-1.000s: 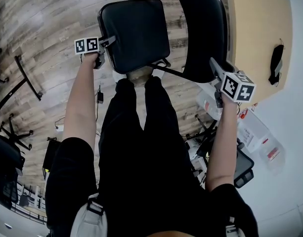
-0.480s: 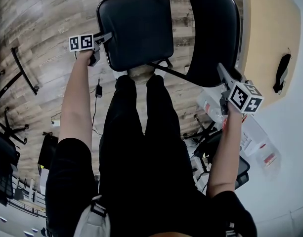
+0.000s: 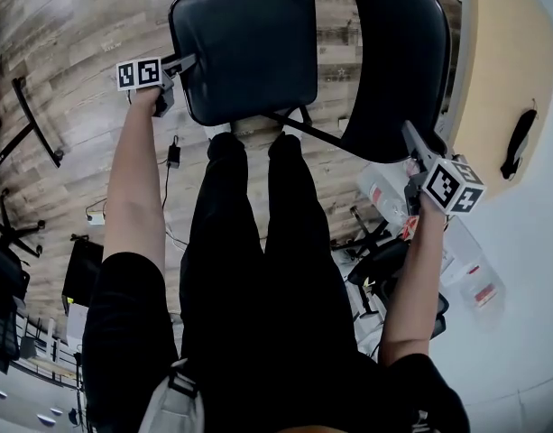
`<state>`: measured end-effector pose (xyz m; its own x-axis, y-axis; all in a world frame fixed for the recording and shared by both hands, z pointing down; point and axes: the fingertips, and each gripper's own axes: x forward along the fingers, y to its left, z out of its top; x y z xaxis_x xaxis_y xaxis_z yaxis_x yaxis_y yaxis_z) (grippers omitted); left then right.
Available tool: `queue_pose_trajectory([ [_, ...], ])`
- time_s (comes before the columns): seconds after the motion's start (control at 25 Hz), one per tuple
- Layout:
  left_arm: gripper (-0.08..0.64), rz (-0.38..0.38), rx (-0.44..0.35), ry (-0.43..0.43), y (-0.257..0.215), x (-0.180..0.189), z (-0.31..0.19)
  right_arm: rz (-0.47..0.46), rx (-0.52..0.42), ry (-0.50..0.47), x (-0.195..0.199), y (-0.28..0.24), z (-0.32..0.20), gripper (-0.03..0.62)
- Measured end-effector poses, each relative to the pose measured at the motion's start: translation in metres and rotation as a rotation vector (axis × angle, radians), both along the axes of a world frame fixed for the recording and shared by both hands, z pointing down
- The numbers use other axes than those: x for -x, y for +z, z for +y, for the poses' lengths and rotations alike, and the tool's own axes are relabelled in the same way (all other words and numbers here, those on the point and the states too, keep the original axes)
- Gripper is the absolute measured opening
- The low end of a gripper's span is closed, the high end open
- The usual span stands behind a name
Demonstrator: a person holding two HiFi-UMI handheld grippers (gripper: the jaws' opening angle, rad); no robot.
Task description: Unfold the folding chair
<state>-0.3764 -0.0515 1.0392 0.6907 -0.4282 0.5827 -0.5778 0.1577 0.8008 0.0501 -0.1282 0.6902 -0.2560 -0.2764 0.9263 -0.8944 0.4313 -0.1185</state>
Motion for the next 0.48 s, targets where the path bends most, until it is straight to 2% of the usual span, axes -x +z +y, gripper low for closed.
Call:
queue_pose_trajectory([
  [0.24, 0.278, 0.010, 0.013, -0.006, 0.021, 0.008, 0.004, -0.004, 0.020, 0.007, -0.001, 0.016, -0.002, 0.153],
  [0.48, 0.282, 0.024, 0.021, -0.027, 0.039, 0.026, 0.008, -0.009, 0.029, -0.009, 0.014, 0.029, -0.001, 0.155],
])
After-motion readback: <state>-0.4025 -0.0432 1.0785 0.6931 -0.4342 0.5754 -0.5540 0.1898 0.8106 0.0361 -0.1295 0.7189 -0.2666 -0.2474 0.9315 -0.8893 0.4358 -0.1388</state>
